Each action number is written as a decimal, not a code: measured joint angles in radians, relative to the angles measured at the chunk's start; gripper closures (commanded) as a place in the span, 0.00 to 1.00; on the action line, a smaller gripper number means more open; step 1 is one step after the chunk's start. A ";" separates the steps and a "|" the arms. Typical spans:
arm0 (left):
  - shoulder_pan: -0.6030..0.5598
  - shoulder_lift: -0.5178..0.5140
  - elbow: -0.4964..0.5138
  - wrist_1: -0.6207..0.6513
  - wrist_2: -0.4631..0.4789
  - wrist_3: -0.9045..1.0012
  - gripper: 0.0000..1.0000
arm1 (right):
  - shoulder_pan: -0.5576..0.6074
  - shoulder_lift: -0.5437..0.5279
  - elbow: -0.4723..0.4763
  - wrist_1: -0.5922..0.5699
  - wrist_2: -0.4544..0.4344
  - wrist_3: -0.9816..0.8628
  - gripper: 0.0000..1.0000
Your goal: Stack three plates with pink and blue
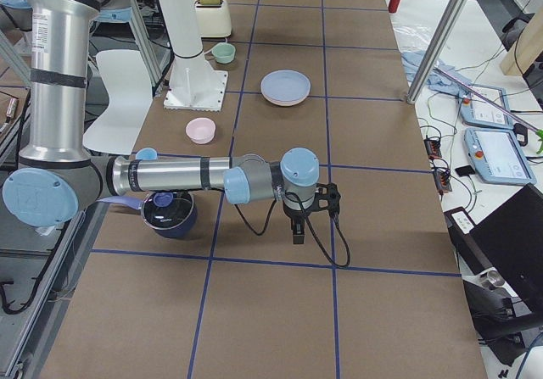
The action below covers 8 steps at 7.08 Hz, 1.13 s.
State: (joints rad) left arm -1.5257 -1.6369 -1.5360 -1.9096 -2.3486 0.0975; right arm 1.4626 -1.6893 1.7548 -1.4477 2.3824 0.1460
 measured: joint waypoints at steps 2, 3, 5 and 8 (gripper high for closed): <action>-0.001 0.015 0.003 0.001 0.002 -0.007 0.00 | 0.000 0.013 0.001 0.000 0.000 0.001 0.00; -0.001 0.022 0.002 -0.001 0.002 -0.010 0.00 | -0.001 0.021 0.003 -0.001 -0.002 0.001 0.00; -0.001 0.026 -0.013 -0.004 -0.001 -0.011 0.00 | -0.001 0.028 0.006 -0.001 -0.007 0.009 0.00; -0.001 0.020 -0.027 -0.005 -0.002 -0.013 0.00 | -0.001 0.030 0.006 0.001 -0.006 0.013 0.00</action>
State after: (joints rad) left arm -1.5262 -1.6166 -1.5629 -1.9149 -2.3504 0.0849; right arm 1.4619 -1.6598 1.7609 -1.4468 2.3766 0.1592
